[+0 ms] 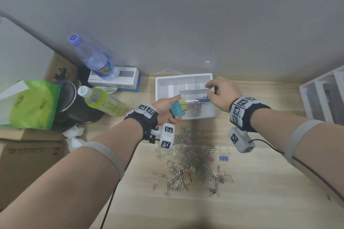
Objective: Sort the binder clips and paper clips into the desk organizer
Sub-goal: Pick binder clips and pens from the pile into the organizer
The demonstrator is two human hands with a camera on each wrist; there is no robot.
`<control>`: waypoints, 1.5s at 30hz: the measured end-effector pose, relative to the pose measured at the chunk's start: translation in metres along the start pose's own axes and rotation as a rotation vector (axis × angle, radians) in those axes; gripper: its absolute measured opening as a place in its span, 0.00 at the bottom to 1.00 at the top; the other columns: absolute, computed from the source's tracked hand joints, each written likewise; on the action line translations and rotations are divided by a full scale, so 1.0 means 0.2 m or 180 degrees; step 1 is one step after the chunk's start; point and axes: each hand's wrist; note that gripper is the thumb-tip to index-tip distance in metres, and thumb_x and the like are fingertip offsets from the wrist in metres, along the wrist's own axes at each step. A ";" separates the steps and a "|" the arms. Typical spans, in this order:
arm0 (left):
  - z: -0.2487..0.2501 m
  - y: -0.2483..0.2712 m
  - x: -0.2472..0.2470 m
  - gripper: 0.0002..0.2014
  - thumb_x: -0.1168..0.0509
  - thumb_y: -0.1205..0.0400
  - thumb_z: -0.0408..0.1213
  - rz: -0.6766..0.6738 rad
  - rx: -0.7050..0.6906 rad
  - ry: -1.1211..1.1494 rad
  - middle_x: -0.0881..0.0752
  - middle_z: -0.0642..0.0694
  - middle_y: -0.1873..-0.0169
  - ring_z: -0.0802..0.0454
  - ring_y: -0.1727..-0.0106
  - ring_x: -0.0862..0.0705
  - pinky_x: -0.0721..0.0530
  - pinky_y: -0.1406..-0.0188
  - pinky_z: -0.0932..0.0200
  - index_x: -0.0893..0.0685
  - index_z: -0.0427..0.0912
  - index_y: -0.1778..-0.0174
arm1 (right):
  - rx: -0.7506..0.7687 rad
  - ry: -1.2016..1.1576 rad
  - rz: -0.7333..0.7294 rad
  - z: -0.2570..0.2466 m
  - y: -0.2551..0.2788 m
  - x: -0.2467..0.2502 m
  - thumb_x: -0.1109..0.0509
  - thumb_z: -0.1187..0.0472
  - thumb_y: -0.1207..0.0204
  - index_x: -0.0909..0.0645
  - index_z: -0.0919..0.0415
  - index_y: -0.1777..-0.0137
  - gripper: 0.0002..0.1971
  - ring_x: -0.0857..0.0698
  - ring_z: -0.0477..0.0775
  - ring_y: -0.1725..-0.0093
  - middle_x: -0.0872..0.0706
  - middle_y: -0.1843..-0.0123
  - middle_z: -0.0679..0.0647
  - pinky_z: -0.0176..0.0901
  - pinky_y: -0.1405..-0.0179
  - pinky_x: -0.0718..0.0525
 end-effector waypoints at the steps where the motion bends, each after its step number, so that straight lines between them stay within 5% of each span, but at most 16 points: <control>1: 0.01 0.00 0.00 0.22 0.42 0.14 0.54 0.0005 -0.0031 0.0018 0.23 0.37 0.58 0.50 0.76 0.29 0.32 0.83 0.65 0.28 0.37 0.39 | 0.0052 -0.0064 0.0100 -0.01 0.00 0.01 0.34 0.57 0.27 0.14 0.53 0.51 0.09 0.22 0.50 0.59 0.23 0.61 0.38 0.44 0.53 0.22; 5: 0.02 0.01 -0.02 0.25 0.39 0.17 0.56 -0.0054 -0.0199 0.0127 0.24 0.37 0.53 0.50 0.74 0.28 0.31 0.82 0.63 0.27 0.38 0.35 | 0.0212 -0.0039 0.0058 -0.11 0.03 0.04 0.45 0.42 0.23 0.24 0.55 0.71 0.23 0.20 0.56 0.69 0.19 0.73 0.50 0.48 0.63 0.19; 9: 0.03 0.02 -0.05 0.26 0.38 0.18 0.56 -0.0083 -0.0379 0.0411 0.26 0.35 0.50 0.49 0.75 0.28 0.31 0.81 0.61 0.28 0.39 0.34 | 0.0064 -0.0384 -0.0551 -0.23 0.07 0.03 0.44 0.36 0.22 0.19 0.50 0.61 0.21 0.15 0.52 0.77 0.13 0.68 0.51 0.44 0.72 0.17; 14: 0.06 0.03 -0.08 0.23 0.43 0.15 0.56 0.0000 -0.0510 0.0682 0.23 0.37 0.59 0.48 0.75 0.27 0.30 0.80 0.61 0.29 0.39 0.35 | -0.0286 -0.0908 -0.0483 -0.29 0.04 -0.03 0.37 0.50 0.18 0.19 0.57 0.52 0.11 0.22 0.49 0.74 0.18 0.67 0.49 0.35 0.77 0.26; 20: 0.09 0.06 -0.09 0.32 0.42 0.18 0.61 0.0259 -0.0528 0.0621 0.17 0.32 0.48 0.39 0.66 0.15 0.17 0.67 0.52 0.27 0.34 0.33 | -0.0106 -0.0311 -0.0148 -0.24 -0.02 -0.02 0.42 0.53 0.16 0.18 0.59 0.53 0.13 0.18 0.59 0.60 0.16 0.63 0.54 0.50 0.58 0.18; 23: 0.07 0.04 -0.03 0.25 0.42 0.14 0.53 0.0587 -0.0492 0.0365 0.16 0.31 0.51 0.39 0.65 0.14 0.18 0.67 0.53 0.27 0.32 0.36 | 0.0025 0.0369 -0.0174 -0.23 -0.03 -0.02 0.45 0.50 0.16 0.18 0.55 0.50 0.15 0.17 0.60 0.58 0.14 0.57 0.53 0.51 0.58 0.16; 26: 0.06 0.04 -0.01 0.17 0.43 0.12 0.47 0.0476 -0.0335 0.0274 0.15 0.31 0.58 0.38 0.64 0.13 0.17 0.68 0.54 0.29 0.34 0.43 | 0.0150 0.0682 -0.0257 -0.23 -0.05 -0.05 0.46 0.47 0.15 0.18 0.51 0.47 0.16 0.16 0.59 0.57 0.13 0.55 0.51 0.53 0.56 0.15; 31: 0.09 0.00 -0.04 0.12 0.46 0.11 0.38 0.0137 -0.0483 0.0594 0.14 0.29 0.46 0.37 0.50 0.12 0.14 0.46 0.49 0.25 0.32 0.43 | 0.0481 0.1287 -0.0357 -0.23 -0.06 -0.11 0.49 0.48 0.14 0.19 0.55 0.47 0.19 0.15 0.62 0.52 0.12 0.51 0.54 0.49 0.57 0.20; 36: 0.10 -0.04 -0.05 0.14 0.42 0.12 0.35 0.0021 -0.0504 0.0760 0.14 0.32 0.45 0.39 0.49 0.11 0.11 0.45 0.49 0.21 0.31 0.36 | 0.0583 0.1328 -0.0396 -0.27 -0.06 -0.11 0.47 0.47 0.14 0.19 0.55 0.45 0.18 0.15 0.61 0.48 0.12 0.48 0.54 0.44 0.61 0.33; 40: 0.11 -0.06 -0.03 0.10 0.43 0.14 0.33 -0.0004 -0.0457 0.0972 0.13 0.36 0.53 0.40 0.51 0.12 0.16 0.38 0.47 0.20 0.32 0.43 | 0.0715 0.1264 -0.0449 -0.31 -0.08 -0.09 0.45 0.45 0.15 0.18 0.54 0.43 0.18 0.16 0.60 0.46 0.12 0.46 0.53 0.43 0.58 0.31; 45: 0.10 -0.07 -0.01 0.08 0.42 0.16 0.30 0.0005 -0.0415 0.0922 0.14 0.35 0.54 0.38 0.52 0.12 0.17 0.36 0.46 0.19 0.32 0.50 | 0.0623 0.1235 -0.0518 -0.30 -0.08 -0.10 0.44 0.47 0.17 0.16 0.56 0.49 0.18 0.15 0.61 0.54 0.12 0.55 0.56 0.44 0.63 0.29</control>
Point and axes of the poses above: each hand's wrist, its own y-axis away from the middle knuckle, its own x-axis out of the back of the hand, z = x × y
